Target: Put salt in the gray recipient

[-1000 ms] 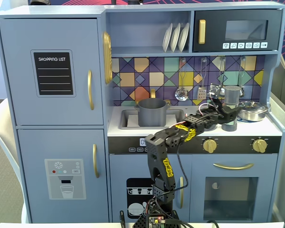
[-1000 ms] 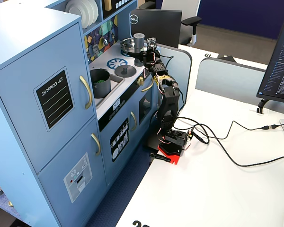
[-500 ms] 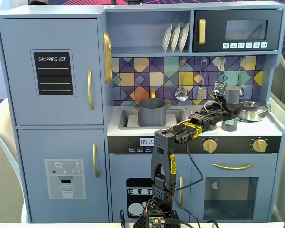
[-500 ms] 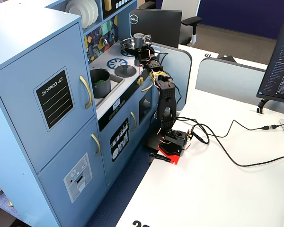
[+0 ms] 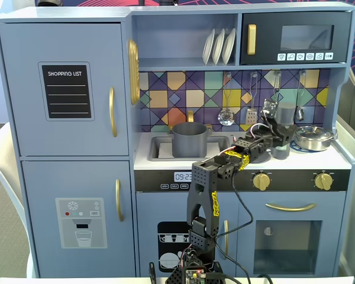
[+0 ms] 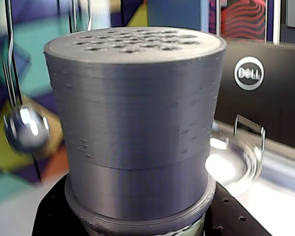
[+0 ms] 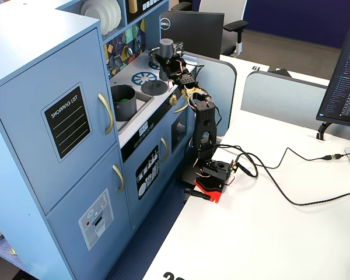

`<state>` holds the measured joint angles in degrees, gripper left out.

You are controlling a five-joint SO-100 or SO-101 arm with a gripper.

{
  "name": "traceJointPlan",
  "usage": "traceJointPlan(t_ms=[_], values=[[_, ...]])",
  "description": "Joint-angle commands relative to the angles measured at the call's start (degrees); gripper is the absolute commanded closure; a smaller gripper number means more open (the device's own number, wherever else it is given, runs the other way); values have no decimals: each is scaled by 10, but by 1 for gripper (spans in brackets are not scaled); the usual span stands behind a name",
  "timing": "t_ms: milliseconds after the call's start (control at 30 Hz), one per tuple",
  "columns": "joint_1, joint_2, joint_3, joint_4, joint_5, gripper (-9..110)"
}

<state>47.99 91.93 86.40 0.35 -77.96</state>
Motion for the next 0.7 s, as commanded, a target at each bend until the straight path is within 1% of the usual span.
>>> traceJointPlan(t_ms=[0, 100, 167, 367, 467, 567, 667], values=[[-18, 131, -28, 61, 54, 101], [-32, 192, -18, 117, 134, 101], [-52, 234, -9, 162, 163, 101], [-140, 330, 26, 243, 319, 101], [-184, 352, 28, 284, 433, 101], [-227, 362, 25, 325, 588, 101], [-273, 368, 25, 345, 711, 101]])
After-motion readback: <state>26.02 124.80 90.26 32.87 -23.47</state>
